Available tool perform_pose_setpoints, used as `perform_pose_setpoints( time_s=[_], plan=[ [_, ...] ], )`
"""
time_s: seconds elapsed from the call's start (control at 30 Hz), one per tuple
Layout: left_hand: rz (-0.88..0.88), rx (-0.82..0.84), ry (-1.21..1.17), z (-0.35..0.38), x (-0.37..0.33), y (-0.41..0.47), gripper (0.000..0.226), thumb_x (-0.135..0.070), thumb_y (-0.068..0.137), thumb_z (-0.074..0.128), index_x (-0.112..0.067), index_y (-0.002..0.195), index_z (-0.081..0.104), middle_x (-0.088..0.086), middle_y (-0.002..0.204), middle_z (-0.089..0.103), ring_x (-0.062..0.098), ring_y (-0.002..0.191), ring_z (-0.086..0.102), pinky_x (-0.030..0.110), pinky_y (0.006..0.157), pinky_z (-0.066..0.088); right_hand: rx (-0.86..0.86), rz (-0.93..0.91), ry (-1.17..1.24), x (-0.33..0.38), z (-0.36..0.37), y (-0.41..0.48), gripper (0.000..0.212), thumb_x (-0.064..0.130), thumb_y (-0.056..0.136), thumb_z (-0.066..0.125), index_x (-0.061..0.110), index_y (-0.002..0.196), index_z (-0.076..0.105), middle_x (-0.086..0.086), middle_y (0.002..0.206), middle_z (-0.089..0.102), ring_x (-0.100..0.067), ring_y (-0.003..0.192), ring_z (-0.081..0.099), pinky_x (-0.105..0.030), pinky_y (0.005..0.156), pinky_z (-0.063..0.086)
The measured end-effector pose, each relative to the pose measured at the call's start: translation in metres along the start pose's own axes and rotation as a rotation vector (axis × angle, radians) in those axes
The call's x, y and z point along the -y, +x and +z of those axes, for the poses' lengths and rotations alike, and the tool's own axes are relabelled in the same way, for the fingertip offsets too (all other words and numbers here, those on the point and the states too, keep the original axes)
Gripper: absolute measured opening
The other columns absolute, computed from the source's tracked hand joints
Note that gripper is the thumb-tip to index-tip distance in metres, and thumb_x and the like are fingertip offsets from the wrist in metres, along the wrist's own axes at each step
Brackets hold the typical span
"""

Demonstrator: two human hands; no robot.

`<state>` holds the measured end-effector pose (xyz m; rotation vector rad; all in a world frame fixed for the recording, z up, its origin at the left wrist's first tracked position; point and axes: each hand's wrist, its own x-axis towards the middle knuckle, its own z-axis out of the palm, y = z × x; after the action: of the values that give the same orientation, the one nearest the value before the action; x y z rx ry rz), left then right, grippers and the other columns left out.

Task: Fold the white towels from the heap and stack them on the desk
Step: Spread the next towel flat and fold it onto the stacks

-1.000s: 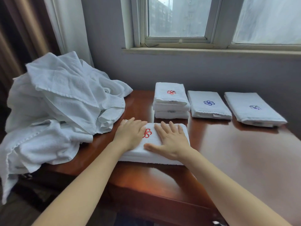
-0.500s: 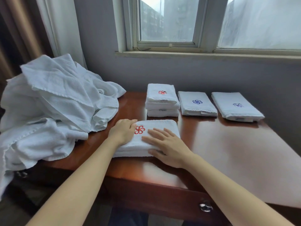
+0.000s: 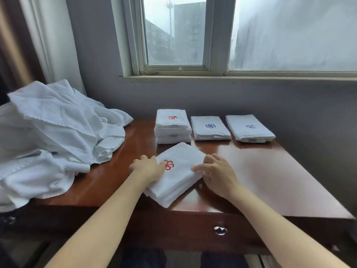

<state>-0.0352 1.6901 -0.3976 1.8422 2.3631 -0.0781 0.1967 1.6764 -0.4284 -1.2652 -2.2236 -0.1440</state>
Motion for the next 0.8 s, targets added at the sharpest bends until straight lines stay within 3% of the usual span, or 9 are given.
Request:
perform_pose_setpoints(
  time_s=[0.1, 0.17, 0.27, 0.33, 0.43, 0.57, 0.7, 0.8],
  plan=[
    [0.094, 0.063, -0.060, -0.008, -0.005, -0.011, 0.062, -0.060, 0.097, 0.025, -0.022, 0.143, 0.044, 0.012, 0.144, 0.045, 0.031, 0.128, 0.046, 0.046, 0.104, 0.037, 0.131, 0.204, 0.020, -0.014, -0.004, -0.010, 0.041, 0.016, 0.091, 0.054, 0.041, 0.121, 0.067, 0.004, 0.112, 0.065, -0.021, 0.114, 0.055, -0.032, 0.089, 0.046],
    [0.174, 0.099, -0.159, -0.011, -0.008, -0.017, 0.054, -0.052, 0.097, 0.035, -0.018, 0.133, 0.055, 0.009, 0.135, 0.056, 0.027, 0.120, 0.054, 0.039, 0.101, 0.043, 0.203, 0.347, 0.113, -0.017, -0.010, -0.011, 0.038, 0.026, 0.095, 0.047, 0.040, 0.127, 0.062, 0.004, 0.127, 0.063, -0.020, 0.121, 0.054, -0.033, 0.094, 0.045],
    [0.272, 0.277, -0.529, -0.013, -0.008, -0.024, 0.032, -0.024, 0.099, 0.041, -0.019, 0.125, 0.060, 0.006, 0.125, 0.065, 0.024, 0.109, 0.063, 0.030, 0.081, 0.048, 0.237, 0.490, 0.298, -0.017, -0.024, -0.007, 0.037, 0.027, 0.098, 0.044, 0.022, 0.129, 0.063, 0.000, 0.133, 0.062, -0.022, 0.125, 0.055, -0.034, 0.101, 0.042],
    [0.296, 0.423, -0.800, -0.013, -0.004, -0.028, 0.040, -0.010, 0.098, 0.041, -0.027, 0.129, 0.059, -0.001, 0.119, 0.069, 0.014, 0.098, 0.067, 0.026, 0.073, 0.055, 0.269, 0.592, 0.438, -0.016, -0.035, -0.004, 0.042, 0.027, 0.098, 0.046, 0.019, 0.138, 0.055, -0.001, 0.133, 0.061, -0.024, 0.123, 0.055, -0.036, 0.098, 0.045],
    [0.309, 0.477, -1.002, -0.009, 0.005, -0.028, 0.057, 0.004, 0.094, 0.044, -0.026, 0.141, 0.048, -0.002, 0.121, 0.069, 0.014, 0.106, 0.067, 0.027, 0.087, 0.055, 0.362, 0.773, 0.763, -0.014, -0.049, -0.003, 0.042, 0.023, 0.097, 0.053, 0.017, 0.138, 0.051, 0.005, 0.116, 0.058, -0.018, 0.102, 0.057, -0.035, 0.078, 0.056],
    [0.297, 0.524, -1.113, -0.005, 0.011, -0.025, 0.068, 0.009, 0.090, 0.053, -0.022, 0.149, 0.039, 0.007, 0.127, 0.065, 0.023, 0.116, 0.064, 0.038, 0.095, 0.054, 0.457, 0.835, 1.023, -0.016, -0.062, -0.004, 0.029, 0.012, 0.094, 0.059, 0.021, 0.121, 0.053, -0.002, 0.120, 0.056, -0.019, 0.095, 0.061, -0.035, 0.070, 0.060],
    [0.274, 0.579, -1.198, -0.003, 0.010, -0.023, 0.077, 0.012, 0.086, 0.060, -0.022, 0.150, 0.036, 0.005, 0.135, 0.058, 0.022, 0.110, 0.067, 0.038, 0.097, 0.053, 0.513, 0.860, 1.148, -0.021, -0.062, -0.006, 0.054, 0.006, 0.091, 0.059, 0.023, 0.140, 0.045, -0.007, 0.111, 0.060, -0.015, 0.070, 0.068, -0.030, 0.063, 0.058],
    [0.287, 0.604, -1.257, 0.002, 0.009, -0.020, 0.077, 0.011, 0.083, 0.064, -0.024, 0.148, 0.040, 0.003, 0.127, 0.066, 0.022, 0.109, 0.068, 0.038, 0.101, 0.051, 0.523, 0.813, 1.053, -0.021, -0.055, -0.010, 0.074, 0.006, 0.088, 0.061, 0.028, 0.152, 0.030, 0.005, 0.111, 0.058, -0.011, 0.083, 0.063, -0.025, 0.064, 0.054]
  ],
)
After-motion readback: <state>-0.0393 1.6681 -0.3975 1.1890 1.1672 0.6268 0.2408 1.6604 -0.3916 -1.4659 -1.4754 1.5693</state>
